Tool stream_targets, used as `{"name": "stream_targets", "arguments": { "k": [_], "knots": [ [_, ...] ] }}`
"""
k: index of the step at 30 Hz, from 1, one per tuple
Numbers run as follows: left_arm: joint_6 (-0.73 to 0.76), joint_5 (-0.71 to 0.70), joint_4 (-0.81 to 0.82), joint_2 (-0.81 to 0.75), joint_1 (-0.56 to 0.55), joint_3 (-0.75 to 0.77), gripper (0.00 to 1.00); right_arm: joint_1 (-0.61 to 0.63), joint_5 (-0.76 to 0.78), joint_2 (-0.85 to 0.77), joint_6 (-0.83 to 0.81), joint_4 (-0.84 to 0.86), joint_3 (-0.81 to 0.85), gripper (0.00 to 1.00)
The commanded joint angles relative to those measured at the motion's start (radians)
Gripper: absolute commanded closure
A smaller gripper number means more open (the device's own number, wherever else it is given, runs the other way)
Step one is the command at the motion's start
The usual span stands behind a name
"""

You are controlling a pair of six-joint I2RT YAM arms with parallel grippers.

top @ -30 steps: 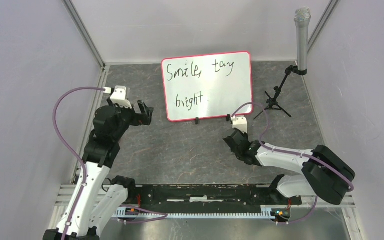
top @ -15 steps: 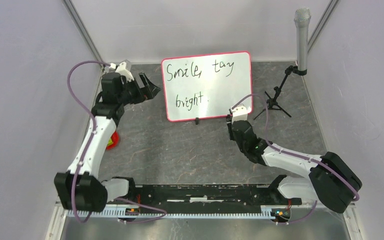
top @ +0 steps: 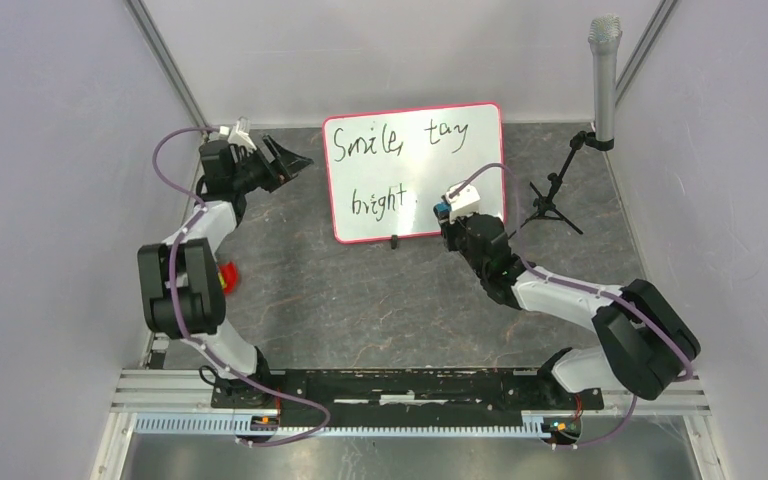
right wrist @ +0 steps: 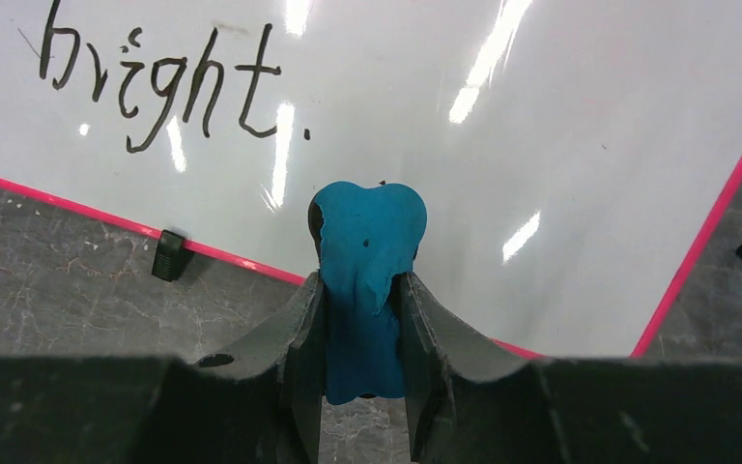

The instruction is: Erase the whiteboard

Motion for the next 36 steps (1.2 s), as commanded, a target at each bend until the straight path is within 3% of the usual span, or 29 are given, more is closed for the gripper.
{"name": "stream_targets", "arguments": {
  "k": [1,5,16,23,36],
  "knots": [
    [-0.129,0.175,0.328,0.103,0.007,0.012,0.17,-0.008,-0.07,0.041,-0.092,0.111,0.051,1.0],
    [-0.237,0.207,0.548,0.172,-0.002,-0.048,0.19,-0.017,-0.077,0.099,-0.1,0.092,0.107,1.0],
    [-0.175,0.202,0.468,0.315,-0.031,0.019,0.33,-0.017,-0.031,0.22,-0.115,0.008,0.271,1.0],
    [-0.245,0.218,0.572,0.329,-0.039,0.013,0.44,-0.019,0.016,0.277,-0.127,0.004,0.331,1.0],
    [-0.221,0.212,0.54,0.339,-0.071,0.023,0.54,-0.019,0.069,0.363,-0.194,0.12,0.345,1.0]
  ]
}}
